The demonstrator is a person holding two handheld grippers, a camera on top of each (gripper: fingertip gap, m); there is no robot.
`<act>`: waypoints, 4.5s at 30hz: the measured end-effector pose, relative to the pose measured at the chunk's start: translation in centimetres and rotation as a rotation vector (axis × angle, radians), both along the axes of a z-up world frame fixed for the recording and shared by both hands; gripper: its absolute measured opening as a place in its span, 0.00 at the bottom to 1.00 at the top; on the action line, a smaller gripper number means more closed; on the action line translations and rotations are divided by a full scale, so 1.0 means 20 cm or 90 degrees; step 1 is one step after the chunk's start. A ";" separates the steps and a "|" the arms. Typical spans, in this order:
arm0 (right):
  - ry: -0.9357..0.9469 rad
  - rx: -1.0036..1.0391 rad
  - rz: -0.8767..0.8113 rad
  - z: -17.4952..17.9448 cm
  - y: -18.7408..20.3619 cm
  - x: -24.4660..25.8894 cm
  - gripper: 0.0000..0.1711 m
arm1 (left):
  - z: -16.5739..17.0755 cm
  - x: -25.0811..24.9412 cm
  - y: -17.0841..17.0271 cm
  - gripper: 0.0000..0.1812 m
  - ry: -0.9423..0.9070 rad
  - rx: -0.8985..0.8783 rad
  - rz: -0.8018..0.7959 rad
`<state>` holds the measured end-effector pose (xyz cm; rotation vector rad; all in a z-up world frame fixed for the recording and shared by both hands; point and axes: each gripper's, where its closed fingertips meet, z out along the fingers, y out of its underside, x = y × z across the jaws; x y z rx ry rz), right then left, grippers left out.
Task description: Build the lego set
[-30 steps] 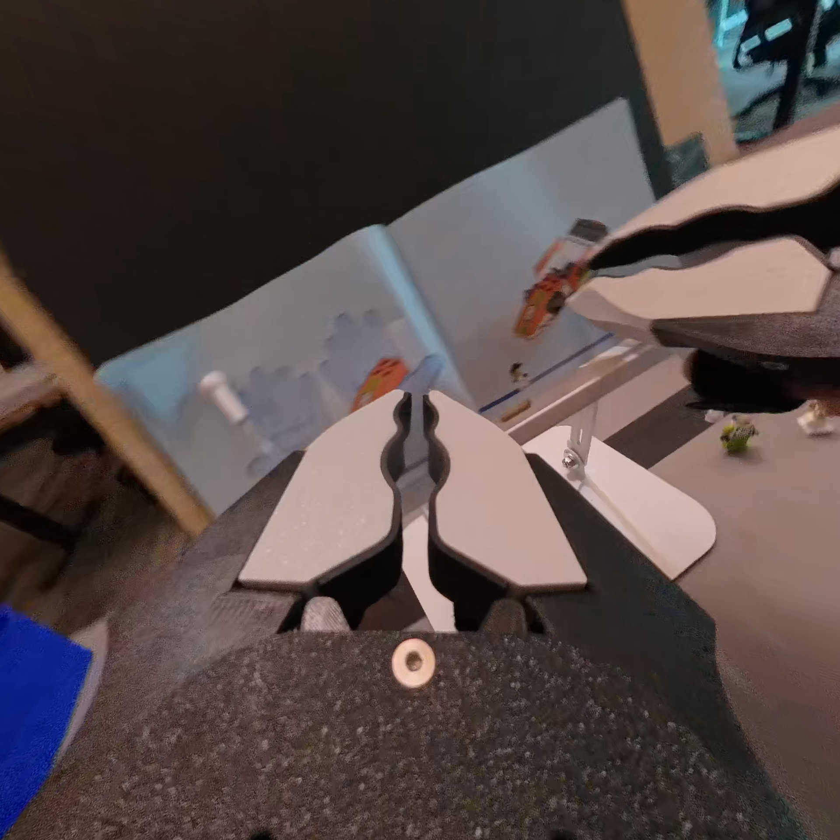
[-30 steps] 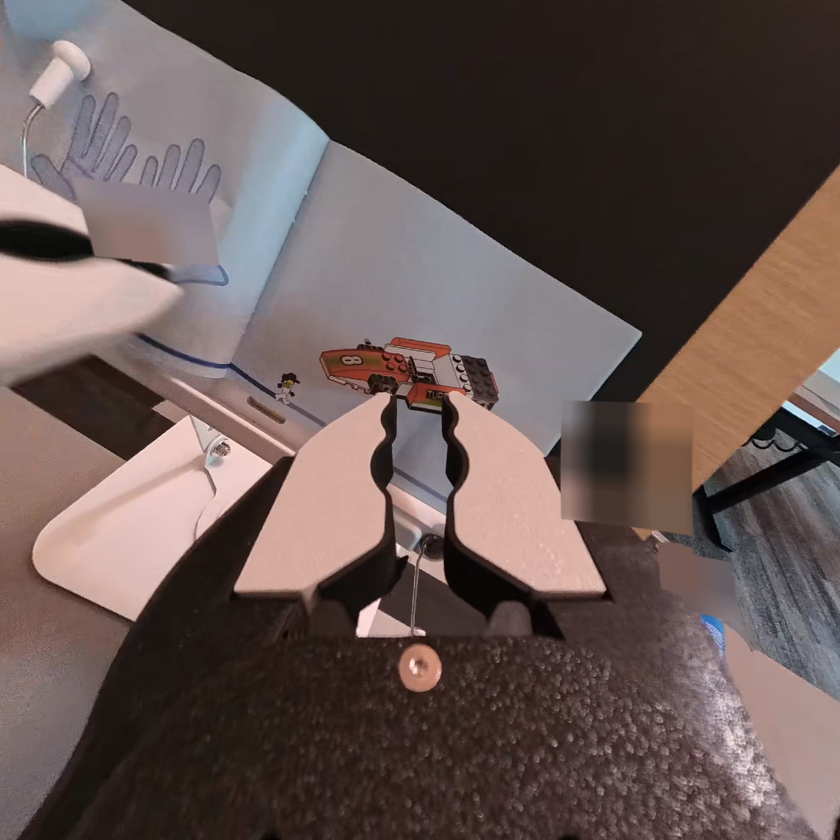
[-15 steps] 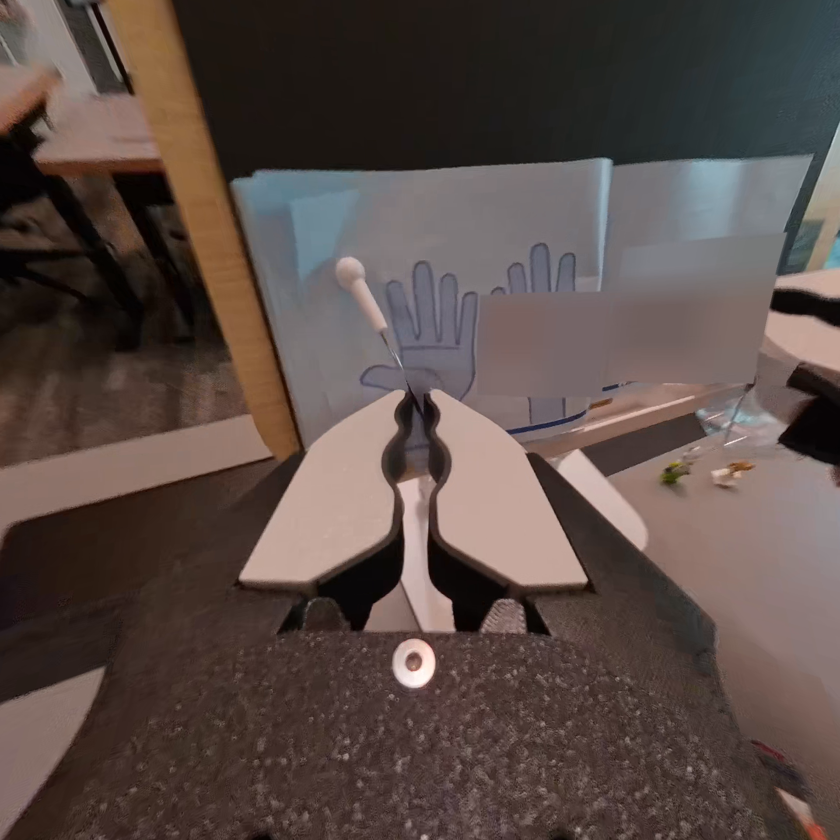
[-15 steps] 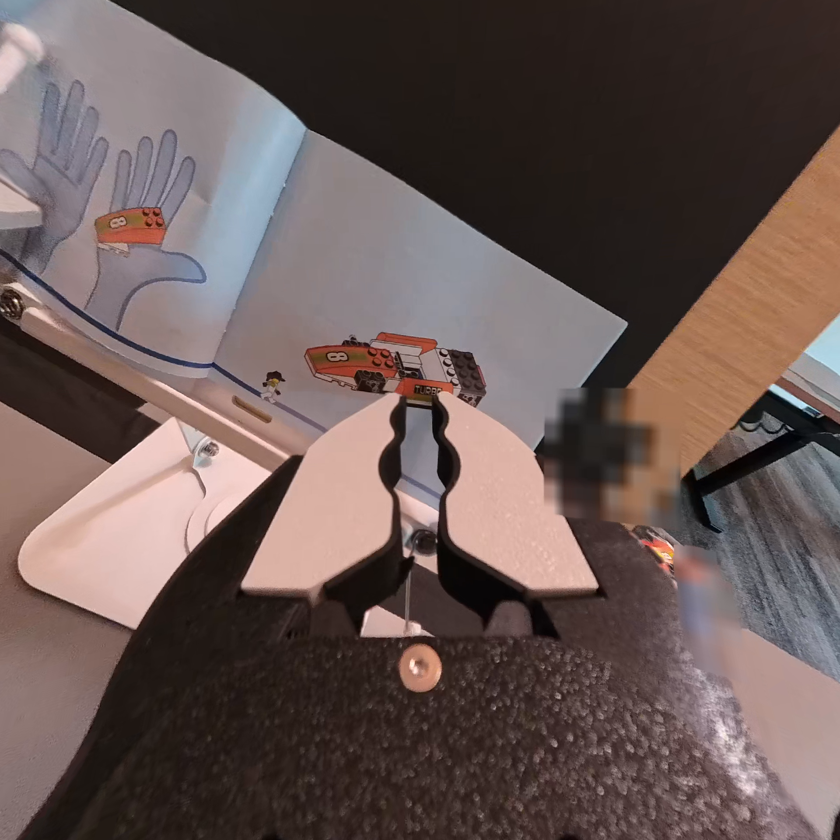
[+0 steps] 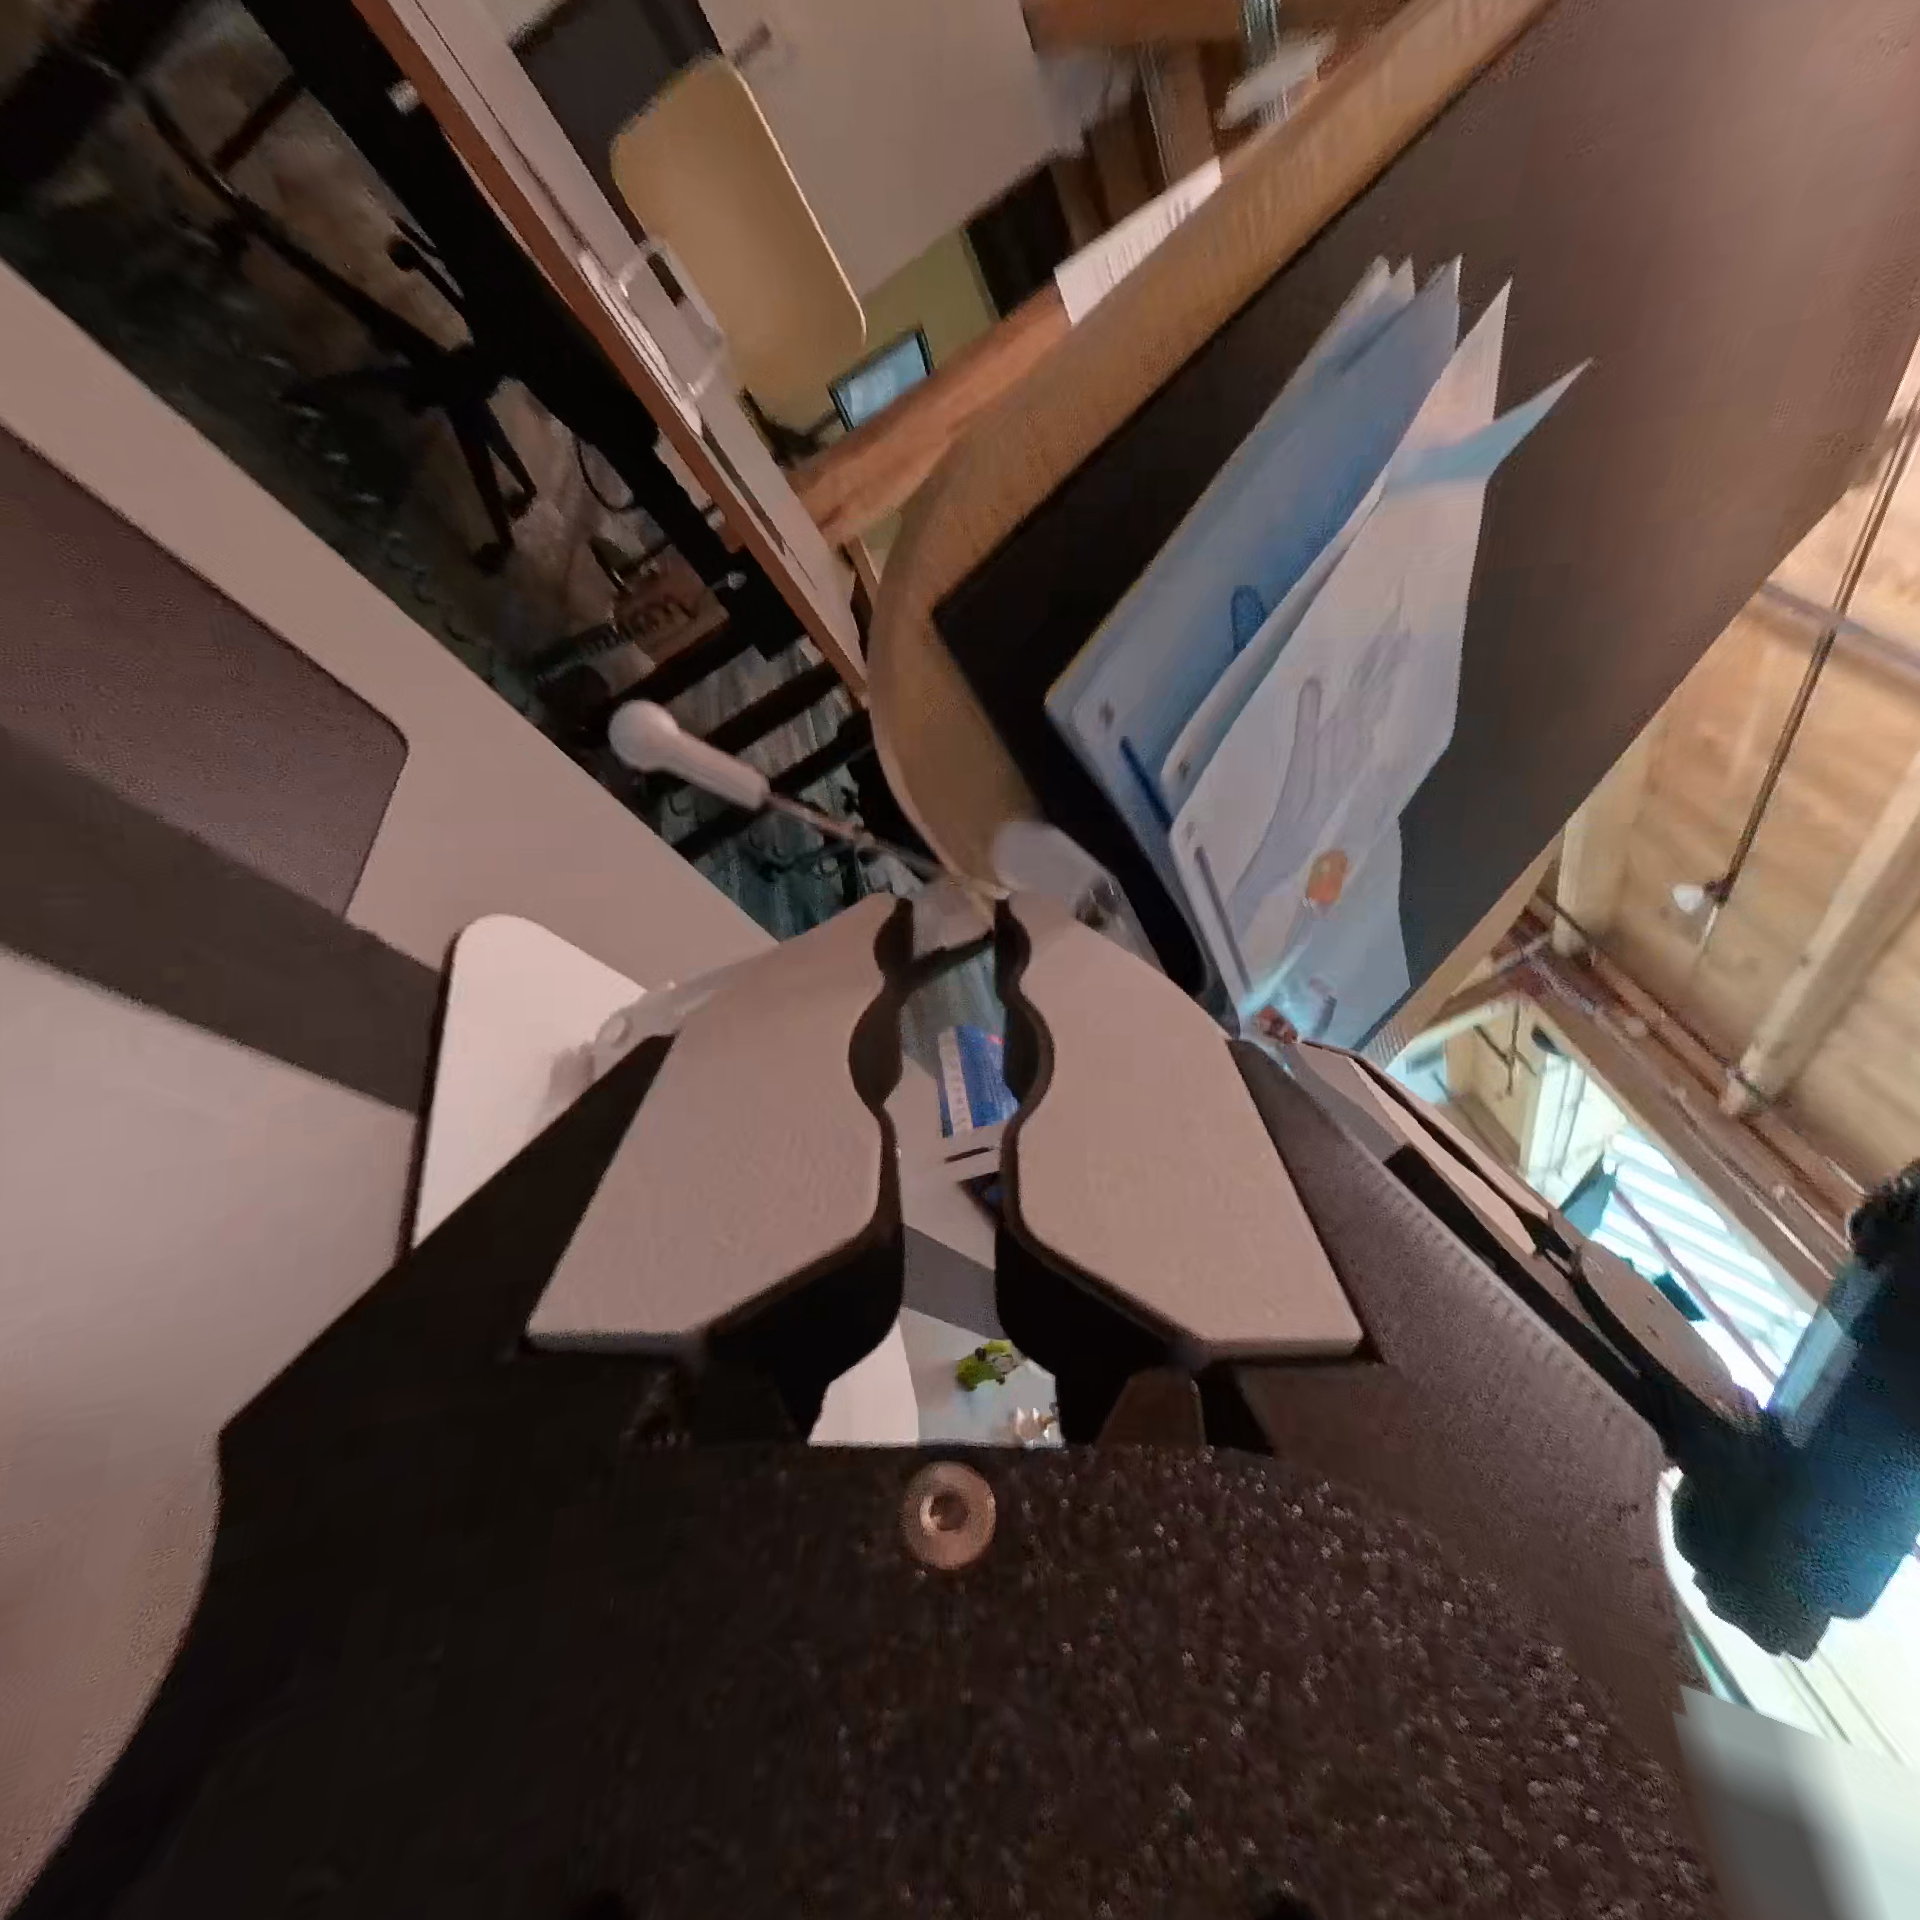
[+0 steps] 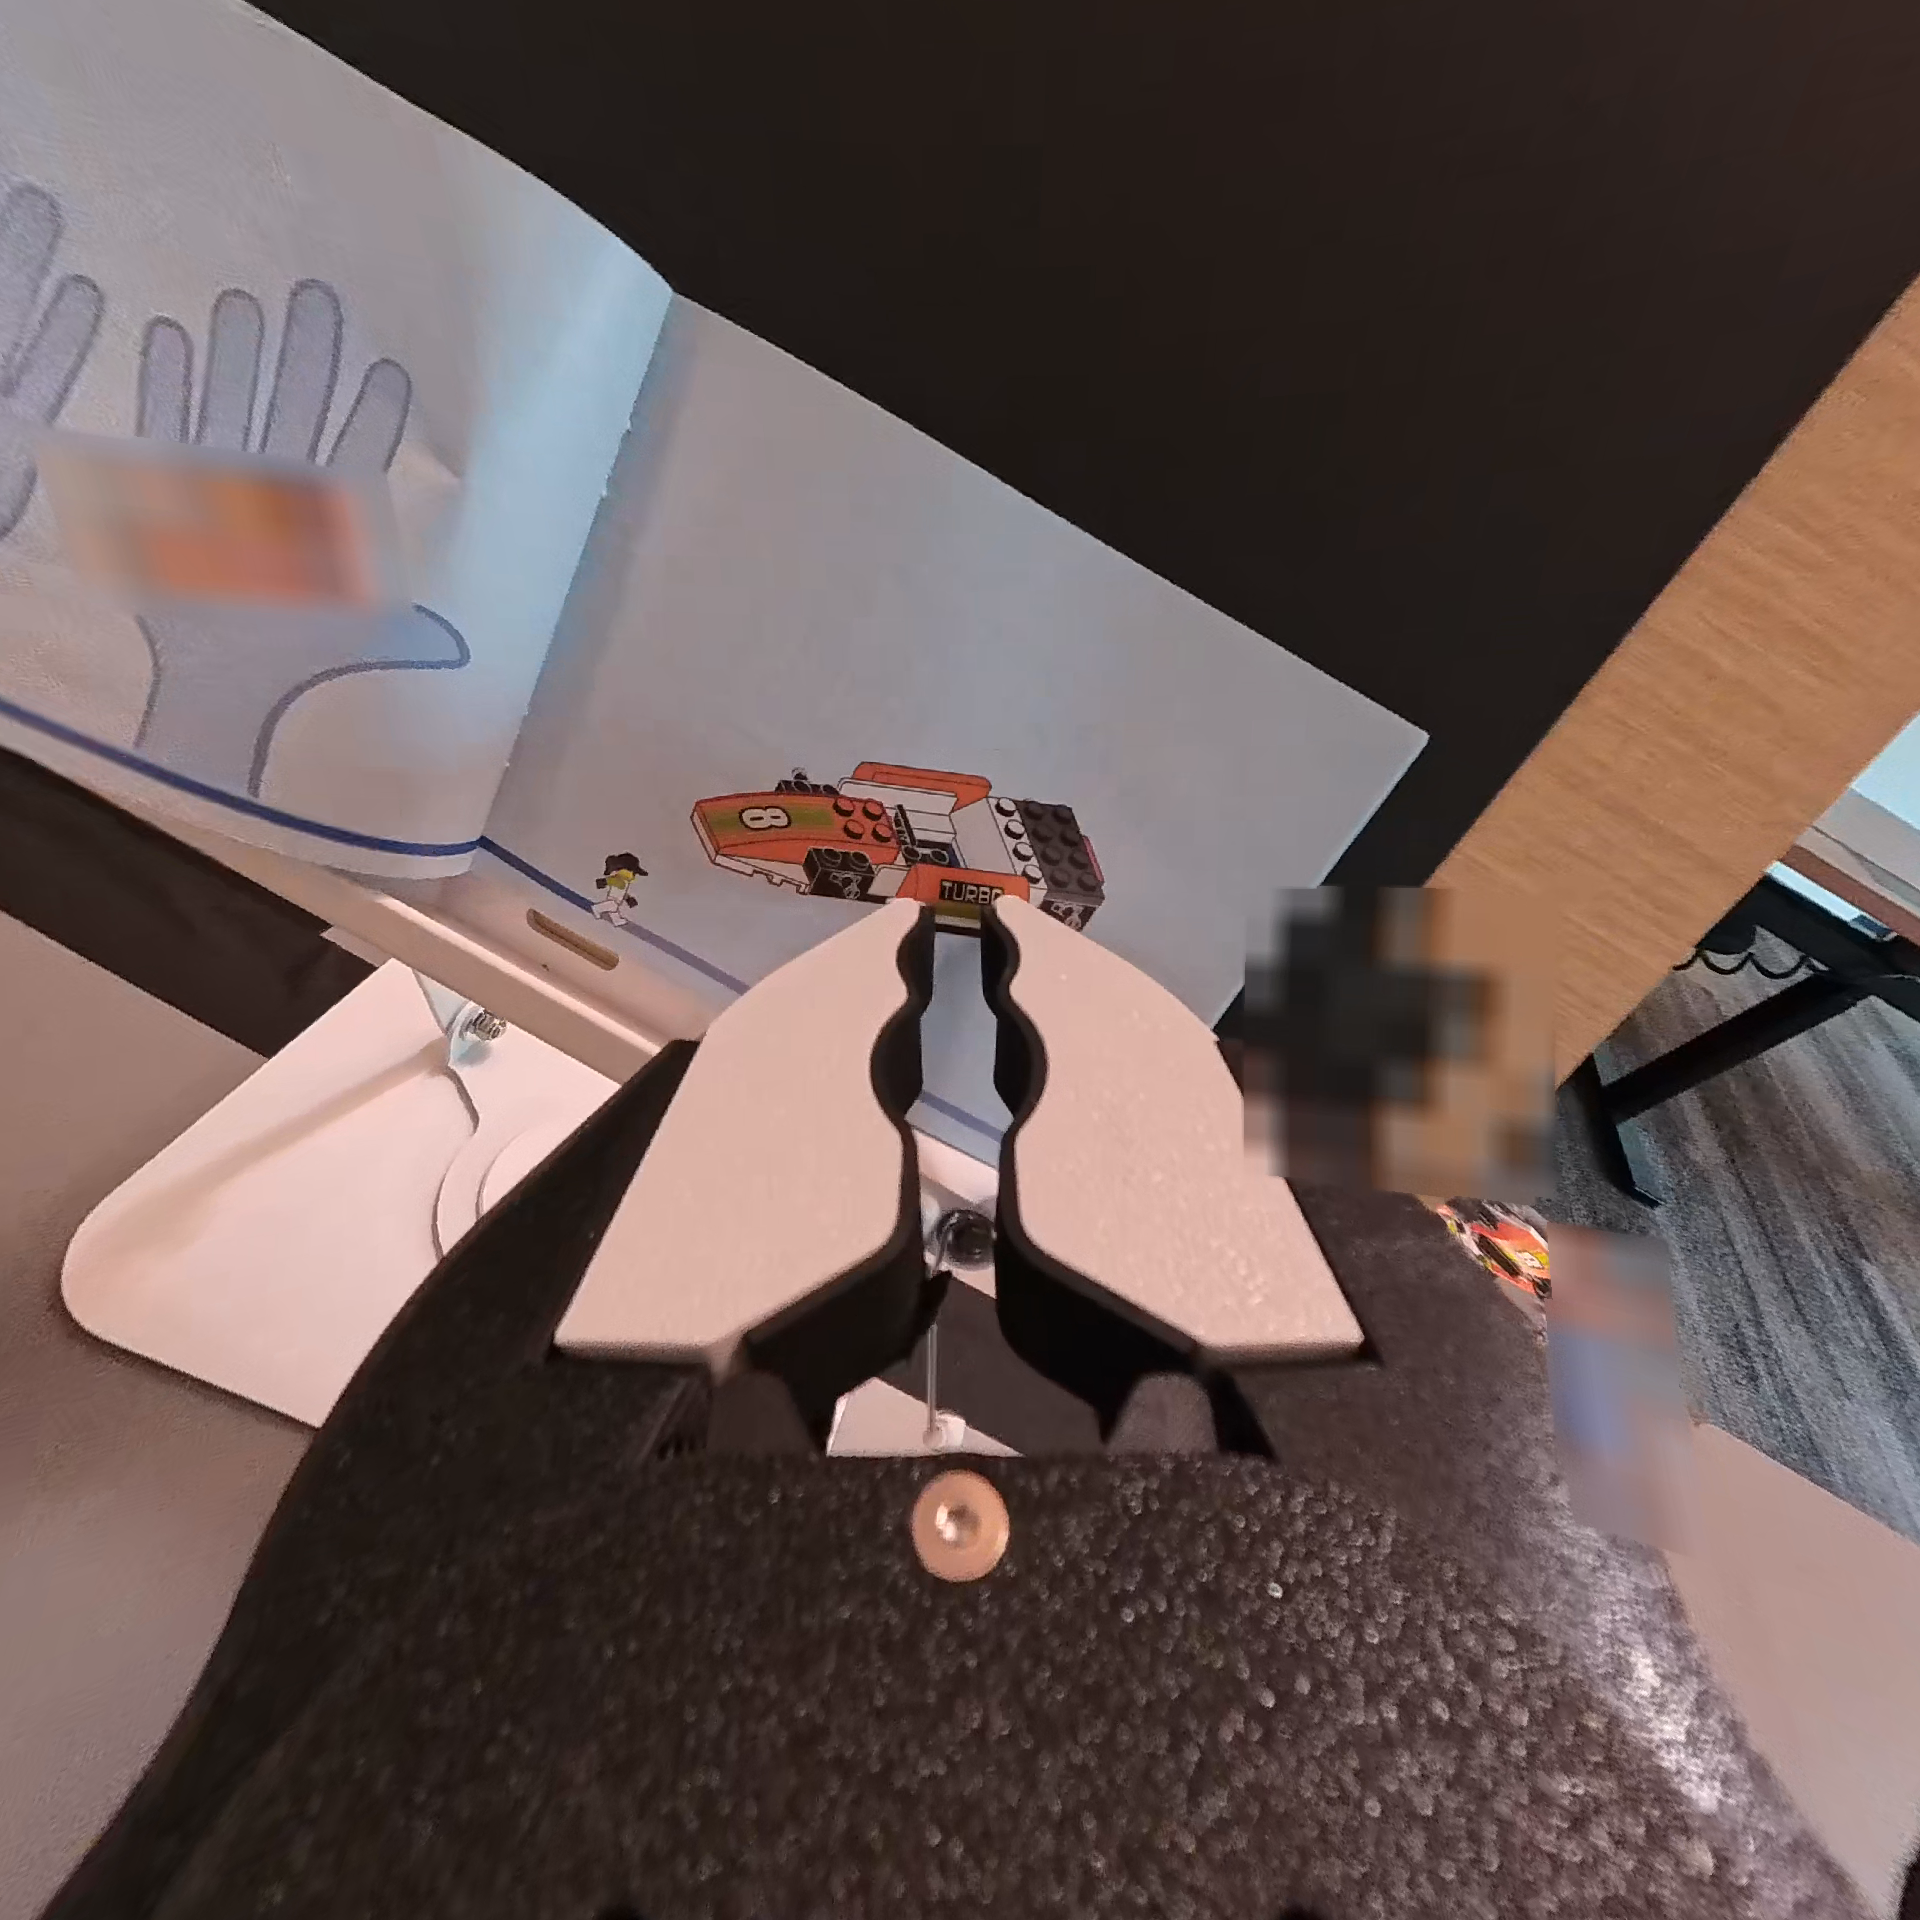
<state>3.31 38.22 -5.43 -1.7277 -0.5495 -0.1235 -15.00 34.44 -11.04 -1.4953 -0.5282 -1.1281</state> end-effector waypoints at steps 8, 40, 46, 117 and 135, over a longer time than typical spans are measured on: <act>0.019 0.007 -0.006 0.00 0.00 -0.01 0.08 | 0.10 0.38 -0.24 0.07 0.223 0.130 -0.054; 0.032 -0.003 0.016 -0.01 0.00 -0.02 0.09 | 0.24 0.60 0.18 0.00 1.006 0.140 -0.138; 0.030 0.000 0.034 -0.02 0.00 0.02 0.07 | 0.25 0.53 0.19 0.00 1.004 0.127 -0.126; -0.199 0.144 0.128 0.13 0.08 0.14 0.01 | 0.26 0.61 0.19 0.00 1.046 0.353 -0.190; -0.190 0.142 0.105 0.19 0.11 0.19 0.30 | 0.25 0.62 0.19 0.00 1.006 0.328 -0.176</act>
